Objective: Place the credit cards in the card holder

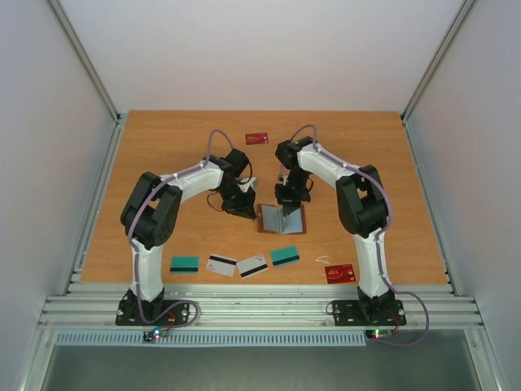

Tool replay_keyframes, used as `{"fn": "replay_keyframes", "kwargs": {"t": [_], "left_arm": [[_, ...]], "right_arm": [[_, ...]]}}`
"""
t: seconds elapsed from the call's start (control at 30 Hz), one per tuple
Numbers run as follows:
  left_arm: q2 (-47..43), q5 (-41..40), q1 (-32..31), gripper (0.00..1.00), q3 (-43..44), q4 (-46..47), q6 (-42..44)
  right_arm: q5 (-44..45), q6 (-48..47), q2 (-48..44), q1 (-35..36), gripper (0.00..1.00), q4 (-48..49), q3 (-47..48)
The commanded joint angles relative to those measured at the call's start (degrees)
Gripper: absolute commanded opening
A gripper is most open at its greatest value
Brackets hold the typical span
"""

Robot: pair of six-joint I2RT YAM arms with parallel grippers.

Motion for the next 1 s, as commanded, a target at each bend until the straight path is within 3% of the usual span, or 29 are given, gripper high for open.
{"fn": "replay_keyframes", "kwargs": {"t": [0.0,0.17,0.33,0.63,0.97], "left_arm": [[2.2,1.4,-0.1,0.10,-1.9,3.8,0.8],[3.5,3.3,-0.2,0.10,-3.8,6.2,0.7],[4.1,4.6,-0.2,0.09,-5.1,7.4,0.5],[3.9,5.2,-0.1,0.09,-5.4,7.4,1.0],[0.1,5.9,0.4,0.09,-6.4,7.3,0.3]], "right_arm": [[5.6,0.0,4.8,2.7,0.01,-6.2,5.9],[6.1,1.5,9.3,5.6,0.05,-8.6,11.7],[4.0,2.4,13.0,8.2,0.14,-10.0,17.9],[2.0,3.1,14.5,8.8,0.42,-10.6,21.3],[-8.0,3.9,5.6,8.1,0.47,-1.7,14.5]]}}
